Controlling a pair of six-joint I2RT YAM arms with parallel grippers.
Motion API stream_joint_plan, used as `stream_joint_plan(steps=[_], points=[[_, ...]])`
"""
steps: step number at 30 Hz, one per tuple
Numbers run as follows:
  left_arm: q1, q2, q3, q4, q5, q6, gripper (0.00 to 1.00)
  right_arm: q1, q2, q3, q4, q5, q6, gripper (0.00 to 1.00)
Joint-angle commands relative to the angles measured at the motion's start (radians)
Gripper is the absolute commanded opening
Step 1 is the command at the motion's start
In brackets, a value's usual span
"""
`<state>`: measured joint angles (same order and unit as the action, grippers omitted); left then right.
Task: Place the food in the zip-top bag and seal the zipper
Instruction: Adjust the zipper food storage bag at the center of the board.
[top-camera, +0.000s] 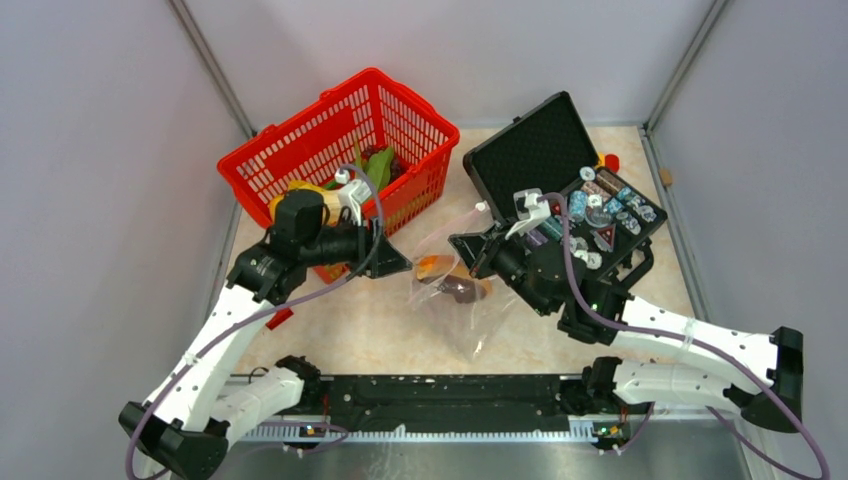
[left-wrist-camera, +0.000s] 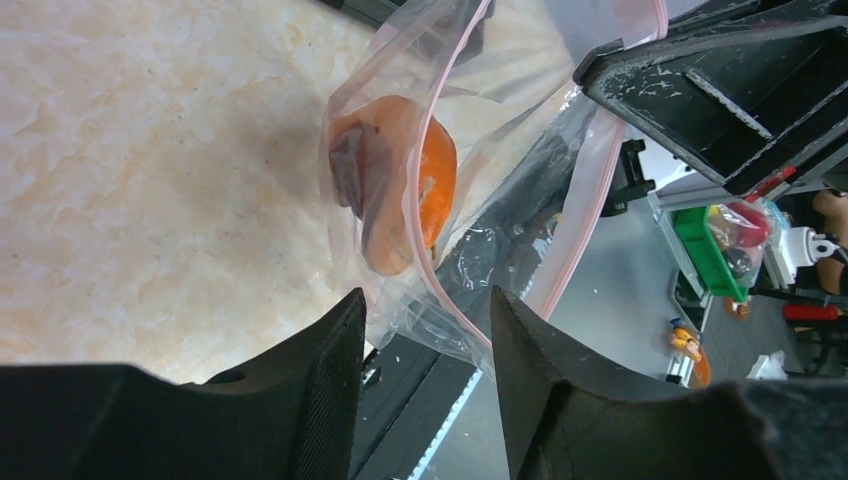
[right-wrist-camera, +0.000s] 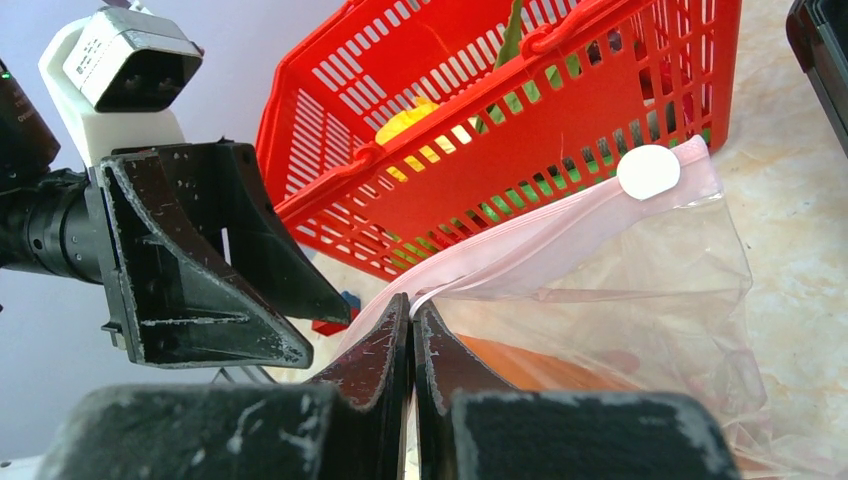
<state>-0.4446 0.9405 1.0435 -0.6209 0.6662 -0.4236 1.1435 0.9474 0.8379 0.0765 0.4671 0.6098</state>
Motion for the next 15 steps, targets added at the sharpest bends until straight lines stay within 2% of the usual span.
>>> stream_joint_plan(steps=[1,5,8,12,15], points=[[-0.007,0.012,0.028,-0.015,-0.037,0.044,0.49,0.009,0.001,0.059,0.030,0.009,-0.008,0.00],[-0.037,0.040,0.061,-0.087,-0.099,0.091,0.50,0.009,0.006,0.057,0.034,0.014,-0.009,0.00],[-0.052,0.030,0.054,-0.029,-0.084,0.055,0.53,0.009,0.019,0.064,0.028,0.024,-0.013,0.00],[-0.071,0.053,0.061,-0.050,-0.106,0.055,0.47,0.009,0.036,0.077,0.007,0.036,-0.013,0.00],[-0.082,0.069,0.067,-0.079,-0.121,0.071,0.31,0.010,0.039,0.073,0.012,0.037,-0.014,0.00]])
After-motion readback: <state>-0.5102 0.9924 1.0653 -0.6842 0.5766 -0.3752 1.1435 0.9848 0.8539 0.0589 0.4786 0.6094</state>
